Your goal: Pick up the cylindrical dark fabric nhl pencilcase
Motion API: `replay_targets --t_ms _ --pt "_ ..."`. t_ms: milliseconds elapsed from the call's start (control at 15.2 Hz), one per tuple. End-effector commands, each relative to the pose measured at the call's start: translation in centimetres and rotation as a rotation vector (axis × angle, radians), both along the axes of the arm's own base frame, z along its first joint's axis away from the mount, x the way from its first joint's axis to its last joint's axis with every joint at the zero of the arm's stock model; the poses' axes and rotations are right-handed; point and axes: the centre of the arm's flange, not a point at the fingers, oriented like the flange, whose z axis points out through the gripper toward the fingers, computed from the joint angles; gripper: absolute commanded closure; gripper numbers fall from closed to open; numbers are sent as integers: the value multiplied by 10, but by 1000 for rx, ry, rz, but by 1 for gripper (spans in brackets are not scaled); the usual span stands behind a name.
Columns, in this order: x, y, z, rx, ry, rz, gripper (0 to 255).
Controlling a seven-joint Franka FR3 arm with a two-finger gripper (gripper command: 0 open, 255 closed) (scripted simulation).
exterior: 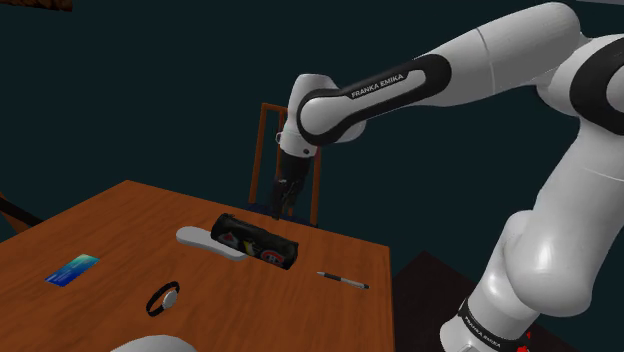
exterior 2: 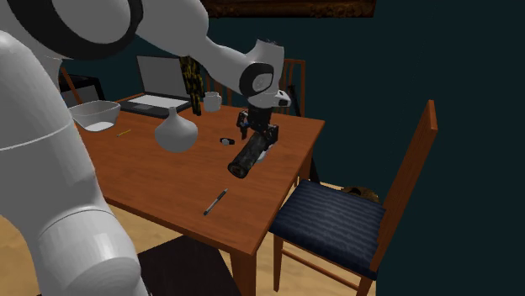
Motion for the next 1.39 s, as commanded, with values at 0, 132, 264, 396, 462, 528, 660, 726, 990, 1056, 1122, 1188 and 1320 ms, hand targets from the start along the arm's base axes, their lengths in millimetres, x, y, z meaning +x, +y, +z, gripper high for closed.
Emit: replay_targets --t_ms 0,132,264,396,462,528,660,726,990,1056,1122,1188,1320 --pt "7 23 -12 19 -7 31 0" --pt "15 44 -21 36 -13 61 0" --pt "19 57 -26 47 -18 80 0" --pt "19 57 -36 47 -18 80 0" --pt "19 57 -42 47 -18 80 0" --pt "19 57 -47 47 -18 80 0" --pt "19 57 -58 47 -18 80 0" --pt "19 57 -66 47 -18 80 0" --pt "20 57 -66 47 -18 80 255" --pt "20 57 -66 47 -18 80 255" --pt "20 57 -66 47 -18 80 255" --pt "19 57 -66 47 -18 80 255" --pt "19 57 -66 47 -18 80 255"
